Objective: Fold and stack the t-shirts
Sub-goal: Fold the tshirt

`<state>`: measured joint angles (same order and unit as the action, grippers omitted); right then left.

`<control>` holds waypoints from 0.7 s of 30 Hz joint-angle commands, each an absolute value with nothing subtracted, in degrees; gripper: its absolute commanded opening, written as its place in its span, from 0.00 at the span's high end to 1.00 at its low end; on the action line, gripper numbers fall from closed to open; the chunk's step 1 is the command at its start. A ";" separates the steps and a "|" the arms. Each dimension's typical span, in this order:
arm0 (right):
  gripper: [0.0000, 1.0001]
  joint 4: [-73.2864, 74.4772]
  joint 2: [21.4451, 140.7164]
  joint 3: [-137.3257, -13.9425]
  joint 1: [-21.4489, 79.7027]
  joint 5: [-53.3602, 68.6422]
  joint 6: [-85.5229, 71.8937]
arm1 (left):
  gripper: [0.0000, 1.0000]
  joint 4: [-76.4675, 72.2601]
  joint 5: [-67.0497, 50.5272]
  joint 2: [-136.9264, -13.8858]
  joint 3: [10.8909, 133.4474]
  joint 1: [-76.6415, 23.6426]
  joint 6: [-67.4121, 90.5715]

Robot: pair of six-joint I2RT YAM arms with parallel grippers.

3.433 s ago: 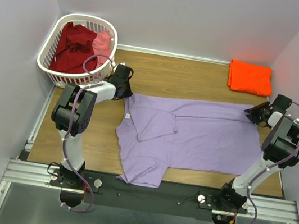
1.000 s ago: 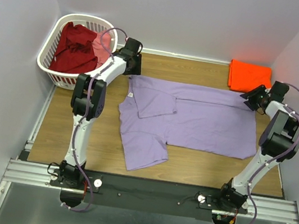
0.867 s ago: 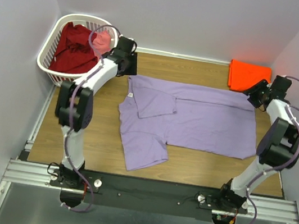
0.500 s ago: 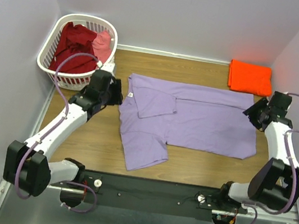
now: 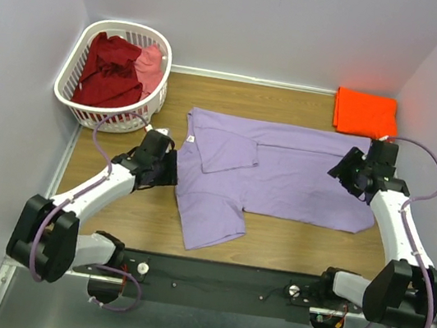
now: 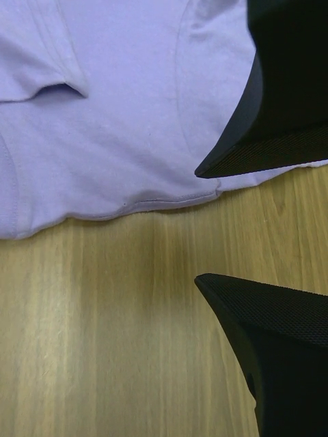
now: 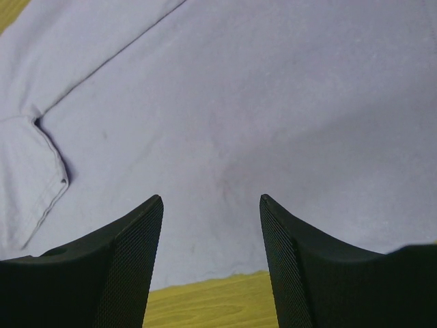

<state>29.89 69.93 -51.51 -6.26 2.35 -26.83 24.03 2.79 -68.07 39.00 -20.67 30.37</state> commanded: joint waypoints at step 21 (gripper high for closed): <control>0.33 28.21 66.80 -48.34 -2.20 3.34 -24.52 | 0.52 26.28 6.59 -81.91 42.28 -27.33 37.35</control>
